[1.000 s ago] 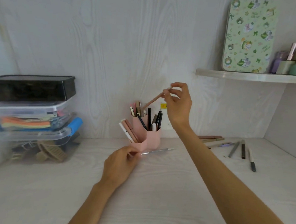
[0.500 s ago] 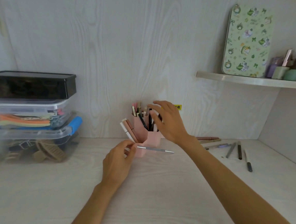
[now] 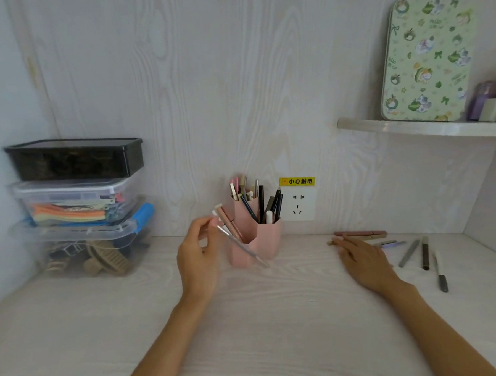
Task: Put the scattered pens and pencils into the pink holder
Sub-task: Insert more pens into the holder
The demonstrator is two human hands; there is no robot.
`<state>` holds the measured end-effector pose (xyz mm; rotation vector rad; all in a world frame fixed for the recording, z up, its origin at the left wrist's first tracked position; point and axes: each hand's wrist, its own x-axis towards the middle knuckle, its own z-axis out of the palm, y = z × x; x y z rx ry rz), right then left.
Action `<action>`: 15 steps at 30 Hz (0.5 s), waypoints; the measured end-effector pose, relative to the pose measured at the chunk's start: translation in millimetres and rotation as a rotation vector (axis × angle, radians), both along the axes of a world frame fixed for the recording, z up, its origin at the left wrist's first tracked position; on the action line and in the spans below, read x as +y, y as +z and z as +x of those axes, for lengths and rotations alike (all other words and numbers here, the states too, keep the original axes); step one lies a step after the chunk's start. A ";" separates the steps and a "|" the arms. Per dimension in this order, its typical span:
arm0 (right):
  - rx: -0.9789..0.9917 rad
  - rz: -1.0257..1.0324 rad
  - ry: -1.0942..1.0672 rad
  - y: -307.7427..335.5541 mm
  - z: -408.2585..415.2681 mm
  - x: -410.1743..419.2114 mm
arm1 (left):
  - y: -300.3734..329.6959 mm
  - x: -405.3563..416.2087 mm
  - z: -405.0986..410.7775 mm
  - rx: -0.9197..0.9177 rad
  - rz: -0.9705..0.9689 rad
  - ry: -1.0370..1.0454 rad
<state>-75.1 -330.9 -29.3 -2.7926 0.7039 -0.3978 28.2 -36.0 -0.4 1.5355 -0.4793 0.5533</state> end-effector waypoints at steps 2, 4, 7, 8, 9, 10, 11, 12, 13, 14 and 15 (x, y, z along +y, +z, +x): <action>-0.080 0.015 0.012 1.1 -1.4 1.6 | 26.2 2.1 -5.2 -0.089 -0.142 0.054; -0.158 0.026 0.027 3.6 -1.5 4.7 | 58.6 1.8 -7.1 -0.213 -0.211 0.100; -0.256 0.084 0.054 6.6 -4.1 6.1 | 107.7 -4.0 -1.3 -0.380 -0.213 0.194; -0.269 0.111 0.076 7.9 -5.2 6.7 | 119.6 -7.6 3.1 -0.423 -0.201 0.218; -0.277 0.135 0.103 8.7 -6.2 7.2 | 127.5 -11.9 7.9 -0.455 -0.175 0.236; -0.286 0.155 0.124 9.5 -7.3 7.4 | 131.7 -18.2 12.4 -0.471 -0.137 0.245; -0.292 0.164 0.141 9.8 -7.5 8.2 | 132.0 -24.1 17.7 -0.474 -0.087 0.252; -0.290 0.169 0.157 10.1 -7.5 10.1 | 129.4 -29.5 22.6 -0.468 -0.027 0.263; -0.288 0.174 0.176 9.9 -7.6 12.0 | 124.4 -34.7 27.4 -0.462 0.042 0.284; -0.287 0.183 0.193 10.4 -8.0 12.5 | 118.8 -40.7 31.6 -0.452 0.111 0.304; -0.285 0.193 0.211 10.5 -7.1 14.3 | 111.6 -43.0 36.4 -0.431 0.178 0.319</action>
